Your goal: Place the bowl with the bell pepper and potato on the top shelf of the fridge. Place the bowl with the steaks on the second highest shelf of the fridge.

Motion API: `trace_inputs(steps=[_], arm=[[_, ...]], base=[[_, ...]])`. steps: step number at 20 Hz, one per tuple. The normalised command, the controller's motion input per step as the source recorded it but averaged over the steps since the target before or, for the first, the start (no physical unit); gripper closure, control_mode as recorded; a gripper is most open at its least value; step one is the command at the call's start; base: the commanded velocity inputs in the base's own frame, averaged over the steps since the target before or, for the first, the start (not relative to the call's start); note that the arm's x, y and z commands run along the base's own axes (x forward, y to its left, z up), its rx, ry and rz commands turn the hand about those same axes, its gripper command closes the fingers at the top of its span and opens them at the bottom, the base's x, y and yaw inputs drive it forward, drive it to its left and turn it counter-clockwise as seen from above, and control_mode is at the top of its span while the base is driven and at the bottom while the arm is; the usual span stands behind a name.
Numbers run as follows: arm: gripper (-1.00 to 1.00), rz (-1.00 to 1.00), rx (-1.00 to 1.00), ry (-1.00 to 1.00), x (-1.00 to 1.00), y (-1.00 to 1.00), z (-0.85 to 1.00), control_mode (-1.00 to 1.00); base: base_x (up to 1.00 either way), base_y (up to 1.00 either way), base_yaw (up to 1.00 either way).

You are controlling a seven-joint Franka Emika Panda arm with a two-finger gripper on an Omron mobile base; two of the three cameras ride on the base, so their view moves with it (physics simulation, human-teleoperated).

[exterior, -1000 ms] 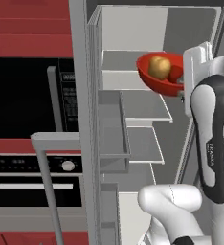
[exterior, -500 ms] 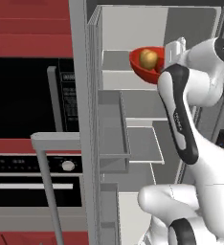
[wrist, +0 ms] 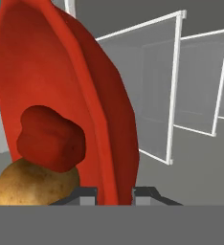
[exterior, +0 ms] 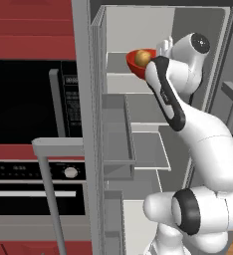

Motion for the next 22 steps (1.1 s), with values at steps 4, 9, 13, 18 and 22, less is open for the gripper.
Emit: trace_inputs(steps=[4, 9, 13, 18, 22], arm=[[1.00, 0.00, 0.00, 0.00, 1.00, -0.24, 0.00, -1.00], [1.00, 0.00, 0.00, 0.00, 1.00, -0.24, -0.07, -1.00], [1.00, 0.00, 0.00, 0.00, 1.00, -0.19, -0.18, -1.00], [1.00, 0.00, -0.01, 0.00, 0.82, -0.11, -0.11, -1.00], [-1.00, 0.00, -0.03, -0.05, -0.35, 0.11, 0.00, -1.00]], base=[[0.00, 0.00, 0.00], [0.00, 0.00, 0.00], [0.00, 0.00, 0.00], [0.00, 0.00, 0.00], [0.00, 0.00, 0.00]])
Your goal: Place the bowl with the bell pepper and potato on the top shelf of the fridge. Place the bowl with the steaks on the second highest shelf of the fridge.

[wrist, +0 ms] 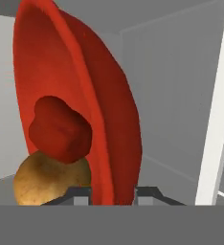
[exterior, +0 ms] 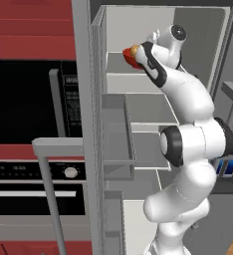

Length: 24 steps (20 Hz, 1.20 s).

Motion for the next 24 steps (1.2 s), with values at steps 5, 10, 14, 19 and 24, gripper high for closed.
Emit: trace_inputs(steps=[5, 10, 14, 19, 24], arm=[[-1.00, 0.00, -0.05, -0.30, -0.98, 0.02, 0.16, -1.00], [-1.00, 0.01, -0.03, -0.16, -1.00, 0.01, 0.12, -1.00], [-1.00, 0.09, -0.16, 0.05, -1.00, 0.01, -0.13, -1.00], [-1.00, 0.07, -0.13, 0.31, -1.00, 0.00, -0.21, -1.00], [-1.00, 0.03, -0.09, 0.41, -1.00, 0.00, -0.30, -1.00]], base=[[0.00, 0.00, 0.00], [0.00, 0.00, 0.00], [0.00, 0.00, 0.00], [0.00, 0.00, 0.00], [0.00, 0.00, 0.00]])
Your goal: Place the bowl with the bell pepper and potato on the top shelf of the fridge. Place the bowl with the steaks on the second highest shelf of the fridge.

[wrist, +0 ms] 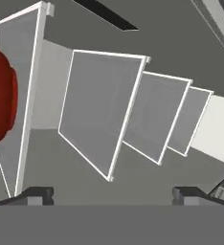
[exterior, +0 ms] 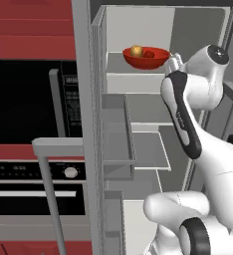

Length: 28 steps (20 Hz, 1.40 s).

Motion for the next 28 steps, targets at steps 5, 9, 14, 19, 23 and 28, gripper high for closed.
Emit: trace_inputs(steps=[5, 9, 14, 19, 23, 28], arm=[[-1.00, 0.01, -0.02, 0.36, -1.00, -0.11, -0.74, -1.00], [-1.00, 0.02, -0.09, 0.16, -1.00, -0.38, -0.91, -1.00], [-1.00, 0.03, -0.24, -0.35, -1.00, -0.42, -0.19, -1.00], [-1.00, 0.00, -0.03, -0.09, -0.14, 0.00, 0.00, 1.00], [-1.00, 0.00, 0.00, 0.00, 0.00, 0.00, 0.00, 1.00], [-1.00, 0.00, 0.00, 0.00, 0.00, 0.00, 0.00, 1.00]], base=[[0.00, 0.00, 0.00], [0.00, 0.00, 0.00], [0.00, 0.00, 0.00], [-0.26, 0.00, 0.00], [-1.00, -0.45, -0.02], [-0.86, -1.00, -0.28]])
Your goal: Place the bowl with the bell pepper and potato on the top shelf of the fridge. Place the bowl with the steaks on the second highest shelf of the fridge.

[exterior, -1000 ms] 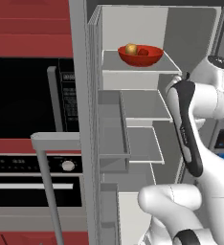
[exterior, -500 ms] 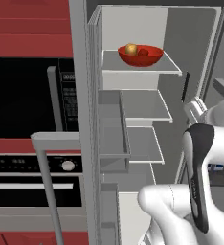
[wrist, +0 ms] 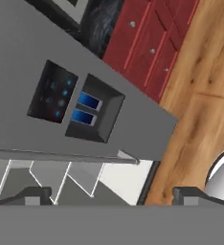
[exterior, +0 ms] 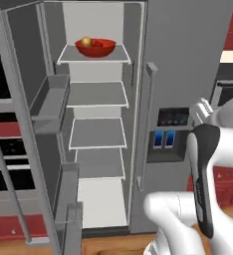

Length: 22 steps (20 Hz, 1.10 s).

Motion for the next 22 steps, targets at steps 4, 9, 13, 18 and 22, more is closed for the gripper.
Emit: trace_inputs(steps=[4, 9, 13, 18, 22], arm=[[-1.00, 0.00, 0.00, 0.00, 0.00, 0.00, 0.00, 1.00], [-1.00, 0.00, 0.00, 0.00, 0.00, 0.00, 0.00, 1.00], [-1.00, 0.00, 0.00, 0.00, 0.00, 0.00, 0.00, 1.00], [-1.00, 0.00, 0.00, 0.00, 0.00, 0.00, 0.00, 1.00], [-1.00, 0.00, 0.00, 0.00, 0.00, 0.00, 0.00, 1.00]], base=[[-0.16, -1.00, -0.42], [0.08, -1.00, -0.36], [0.48, -1.00, -0.25], [0.82, -1.00, -0.20], [1.00, -1.00, -0.11]])
